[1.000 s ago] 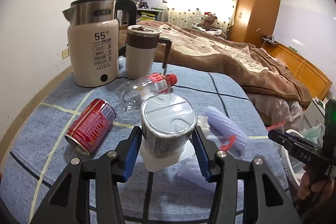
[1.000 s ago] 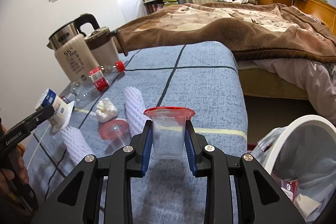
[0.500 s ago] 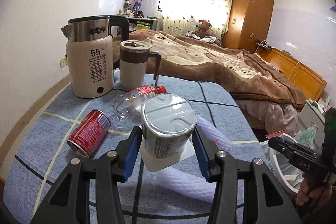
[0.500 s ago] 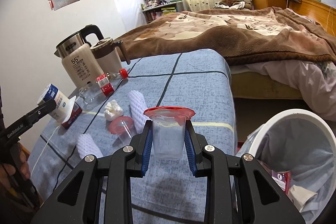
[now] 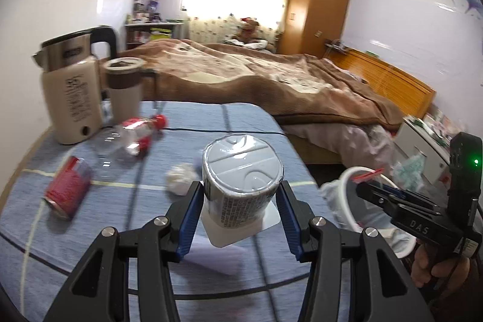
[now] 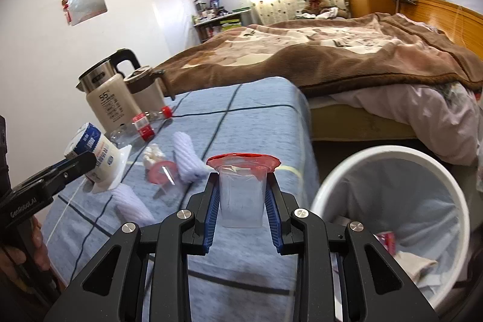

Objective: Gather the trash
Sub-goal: 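Carry the clear cup and paper cup over the white bin with both tools, then open both tools to drop the two cups into the bin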

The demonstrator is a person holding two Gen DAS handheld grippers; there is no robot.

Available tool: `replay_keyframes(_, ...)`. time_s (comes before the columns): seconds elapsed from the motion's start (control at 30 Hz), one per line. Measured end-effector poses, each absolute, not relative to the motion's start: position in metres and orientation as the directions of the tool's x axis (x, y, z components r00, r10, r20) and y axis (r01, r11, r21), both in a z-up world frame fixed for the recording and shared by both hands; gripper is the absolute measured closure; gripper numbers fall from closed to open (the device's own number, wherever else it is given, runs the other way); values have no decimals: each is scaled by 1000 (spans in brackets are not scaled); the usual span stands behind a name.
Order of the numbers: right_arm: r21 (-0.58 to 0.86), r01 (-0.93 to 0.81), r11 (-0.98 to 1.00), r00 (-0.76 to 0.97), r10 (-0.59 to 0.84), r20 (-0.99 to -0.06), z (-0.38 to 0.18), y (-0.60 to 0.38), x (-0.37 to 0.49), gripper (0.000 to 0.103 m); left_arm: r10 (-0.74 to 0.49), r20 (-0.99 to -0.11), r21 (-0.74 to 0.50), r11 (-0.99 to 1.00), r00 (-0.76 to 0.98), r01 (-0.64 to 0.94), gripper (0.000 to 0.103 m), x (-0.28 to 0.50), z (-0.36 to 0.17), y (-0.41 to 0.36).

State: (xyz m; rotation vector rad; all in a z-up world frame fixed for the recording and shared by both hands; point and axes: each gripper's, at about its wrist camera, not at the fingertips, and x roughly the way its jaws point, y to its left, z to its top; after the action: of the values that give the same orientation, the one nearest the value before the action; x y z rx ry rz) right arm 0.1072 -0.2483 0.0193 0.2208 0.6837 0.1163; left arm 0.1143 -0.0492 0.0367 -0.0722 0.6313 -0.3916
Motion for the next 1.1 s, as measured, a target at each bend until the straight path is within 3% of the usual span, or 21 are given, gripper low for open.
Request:
replay_keyframes(0.57, 218, 144, 965, 769, 30, -639, 14, -336, 59, 73, -543, -583, -180, 812, 605, 555, 51, 96, 30, -173)
replay_keyframes(1.1, 178, 283, 942, 642, -48, -765, -41, -405, 56, 73, -590, -668, -175, 716, 453, 675, 51, 87, -4, -269)
